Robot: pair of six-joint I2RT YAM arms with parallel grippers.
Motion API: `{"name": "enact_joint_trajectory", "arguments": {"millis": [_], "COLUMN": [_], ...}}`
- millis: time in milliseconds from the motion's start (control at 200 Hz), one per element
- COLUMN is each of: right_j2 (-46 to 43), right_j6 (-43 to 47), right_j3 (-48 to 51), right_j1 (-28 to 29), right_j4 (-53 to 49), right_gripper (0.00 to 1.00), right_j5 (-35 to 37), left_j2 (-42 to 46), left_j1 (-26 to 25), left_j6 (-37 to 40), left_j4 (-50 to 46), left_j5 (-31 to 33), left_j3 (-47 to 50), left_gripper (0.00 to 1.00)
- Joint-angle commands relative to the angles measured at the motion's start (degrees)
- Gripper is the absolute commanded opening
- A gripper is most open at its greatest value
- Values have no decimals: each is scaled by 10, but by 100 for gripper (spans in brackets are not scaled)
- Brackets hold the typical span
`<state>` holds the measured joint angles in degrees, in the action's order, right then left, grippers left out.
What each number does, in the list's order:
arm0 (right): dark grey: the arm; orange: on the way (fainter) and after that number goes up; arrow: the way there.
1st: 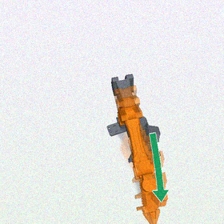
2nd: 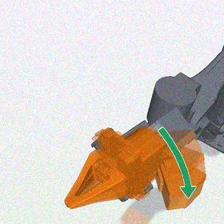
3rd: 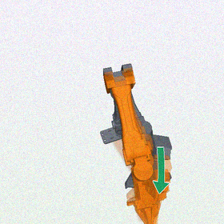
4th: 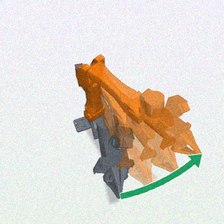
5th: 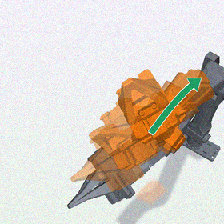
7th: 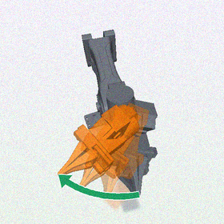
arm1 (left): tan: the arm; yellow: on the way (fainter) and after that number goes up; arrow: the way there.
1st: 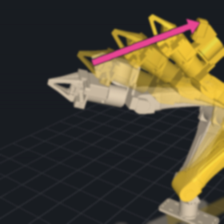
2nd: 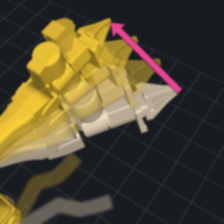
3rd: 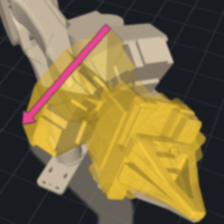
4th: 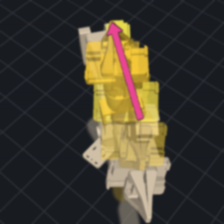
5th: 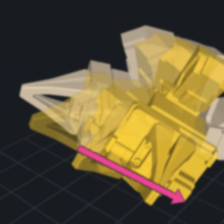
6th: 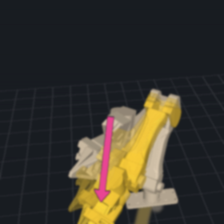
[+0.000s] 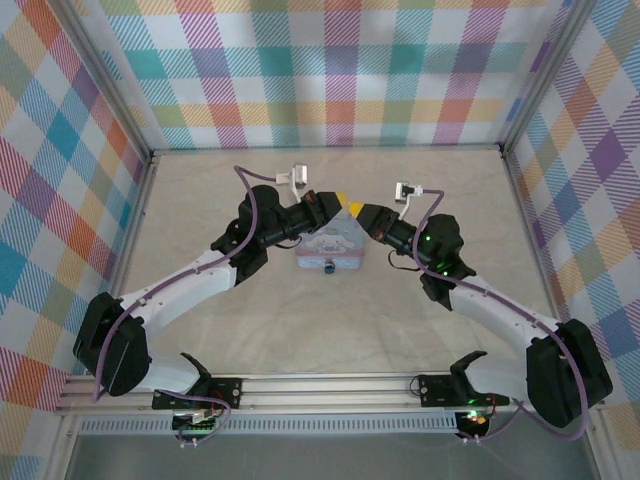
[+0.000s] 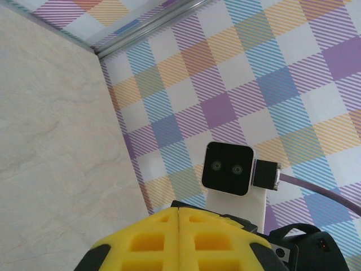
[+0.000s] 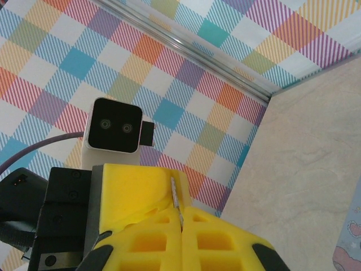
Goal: Unlock a padlock with a key
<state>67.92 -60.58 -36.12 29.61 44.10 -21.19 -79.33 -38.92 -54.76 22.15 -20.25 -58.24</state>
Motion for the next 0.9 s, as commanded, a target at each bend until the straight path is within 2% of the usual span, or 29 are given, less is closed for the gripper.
{"name": "enact_joint_trajectory", "arguments": {"millis": [0, 25, 140, 210, 255, 320, 490, 575, 695, 895], "right_j2": [-18, -22, -52, -73, -89, -108, -137, -133, -111, -79], "right_j6": [25, 30, 57, 75, 89, 118, 223, 258, 281, 288], "right_j3": [-7, -6, -2, 0, 1, -1, -28, -32, -28, -9], "right_j1": [2, 2, -6, -13, -19, -28, -30, -30, -30, -30], "right_j4": [-5, -16, -72, -120, -157, -216, -403, -457, -484, -477], "right_gripper": [0, 0, 0, 0, 0, 0, 0, 0, 0, 0], "right_j5": [-5, -4, -3, -1, 3, 11, 83, 117, 138, 162], "left_j2": [29, 33, 62, 83, 99, 115, 105, 71, 16, -73], "left_j1": [3, 7, 26, 37, 41, 44, 51, 57, 61, 79], "left_j6": [-1, -1, 10, 29, 45, 75, 133, 144, 147, 154], "left_j4": [-12, -17, -55, -106, -144, -224, -395, -431, -427, -332], "left_j5": [3, 4, 12, 24, 41, 84, 170, 184, 197, 188], "left_j3": [15, 19, 37, 44, 47, 44, 23, 16, 9, -4], "left_gripper": [33, 39, 54, 64, 67, 81, 85, 87, 91, 93]}}
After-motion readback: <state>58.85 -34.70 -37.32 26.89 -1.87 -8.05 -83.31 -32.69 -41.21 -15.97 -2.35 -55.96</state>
